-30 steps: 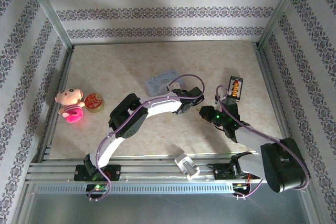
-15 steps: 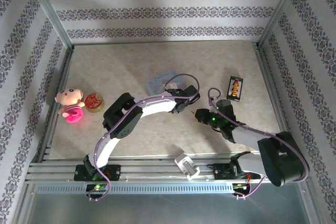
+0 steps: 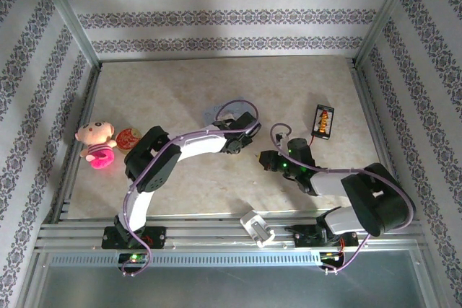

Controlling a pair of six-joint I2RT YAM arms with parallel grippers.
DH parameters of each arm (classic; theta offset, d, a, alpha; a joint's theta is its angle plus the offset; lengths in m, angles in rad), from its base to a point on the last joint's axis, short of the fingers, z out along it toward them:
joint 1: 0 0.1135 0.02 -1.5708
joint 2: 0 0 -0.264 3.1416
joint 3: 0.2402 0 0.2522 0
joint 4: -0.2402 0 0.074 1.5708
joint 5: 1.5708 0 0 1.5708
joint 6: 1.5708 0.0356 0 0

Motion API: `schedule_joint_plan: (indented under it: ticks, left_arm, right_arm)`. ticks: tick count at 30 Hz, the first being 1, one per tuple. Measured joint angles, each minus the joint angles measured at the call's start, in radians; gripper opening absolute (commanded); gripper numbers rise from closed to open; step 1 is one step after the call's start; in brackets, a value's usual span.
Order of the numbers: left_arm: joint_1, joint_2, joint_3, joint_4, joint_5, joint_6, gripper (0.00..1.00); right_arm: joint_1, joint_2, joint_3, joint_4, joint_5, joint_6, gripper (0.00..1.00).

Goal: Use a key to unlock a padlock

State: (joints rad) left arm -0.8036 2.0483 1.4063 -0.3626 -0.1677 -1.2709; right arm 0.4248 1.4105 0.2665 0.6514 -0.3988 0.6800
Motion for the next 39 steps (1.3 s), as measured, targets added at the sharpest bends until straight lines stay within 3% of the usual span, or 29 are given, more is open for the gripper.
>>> schedule_joint_plan:
  ticks: [11,39]
  left_arm:
    - [0.039,-0.006,-0.023,0.094,0.112,-0.049,0.08]
    - [0.047,-0.019,-0.066,0.179,0.16,-0.101,0.08]
  right_arm:
    - [0.01,0.186,0.022,0.239,0.011,0.071,0.0]
    - [0.019,0.41,0.02,0.569,0.062,0.14,0.0]
